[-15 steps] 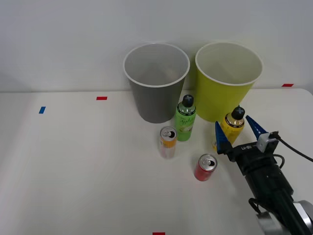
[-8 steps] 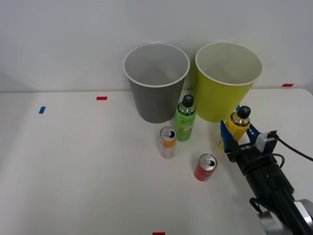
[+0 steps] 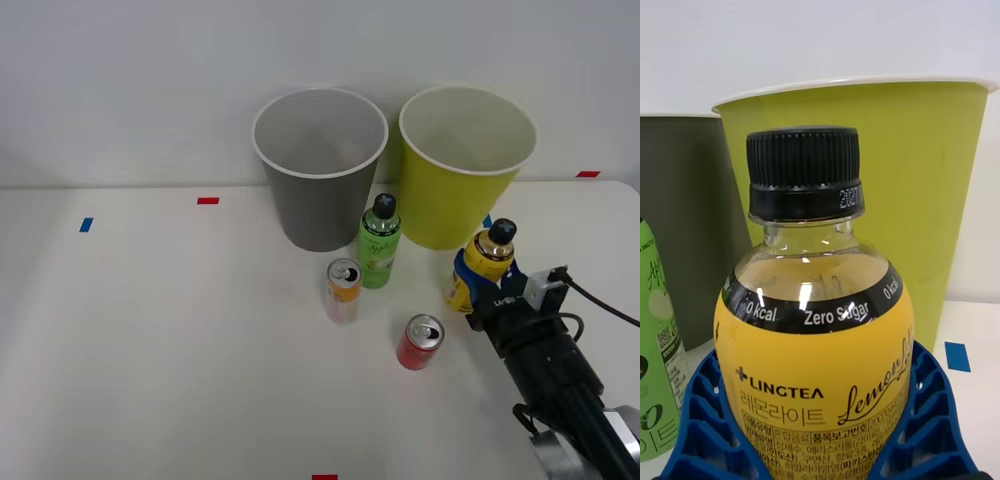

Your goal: Put cans in the gray bin, plastic bottles in the light green bin

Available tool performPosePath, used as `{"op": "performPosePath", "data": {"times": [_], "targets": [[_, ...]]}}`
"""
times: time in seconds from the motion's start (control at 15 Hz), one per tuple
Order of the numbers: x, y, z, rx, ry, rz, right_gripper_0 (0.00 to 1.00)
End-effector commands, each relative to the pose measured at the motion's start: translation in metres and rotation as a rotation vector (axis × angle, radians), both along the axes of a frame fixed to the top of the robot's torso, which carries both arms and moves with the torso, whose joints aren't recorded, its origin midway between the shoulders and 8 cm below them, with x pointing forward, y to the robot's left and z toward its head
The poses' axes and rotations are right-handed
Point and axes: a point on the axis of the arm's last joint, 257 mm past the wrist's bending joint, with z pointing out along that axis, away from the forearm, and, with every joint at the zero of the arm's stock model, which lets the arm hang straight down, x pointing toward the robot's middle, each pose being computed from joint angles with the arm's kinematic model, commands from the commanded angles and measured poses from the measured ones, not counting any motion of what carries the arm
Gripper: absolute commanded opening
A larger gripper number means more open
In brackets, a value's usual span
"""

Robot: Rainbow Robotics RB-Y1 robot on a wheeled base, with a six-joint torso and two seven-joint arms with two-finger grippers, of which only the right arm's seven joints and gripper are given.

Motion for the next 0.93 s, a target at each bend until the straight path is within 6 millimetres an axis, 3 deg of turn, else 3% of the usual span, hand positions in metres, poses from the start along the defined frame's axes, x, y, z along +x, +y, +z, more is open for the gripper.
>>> {"op": "performPosePath", "data": {"times": [0.07, 0.53, 0.93], "targets": [[0.0, -0.003, 0.002, 0.016, -0.002, -0.001, 0.0], [-0.008, -0.015, 0.025, 0.096, -0.039, 0.035, 0.0], [-0.026, 0.016, 0.104, 0.378, -0.134, 0.13, 0.0]]}}
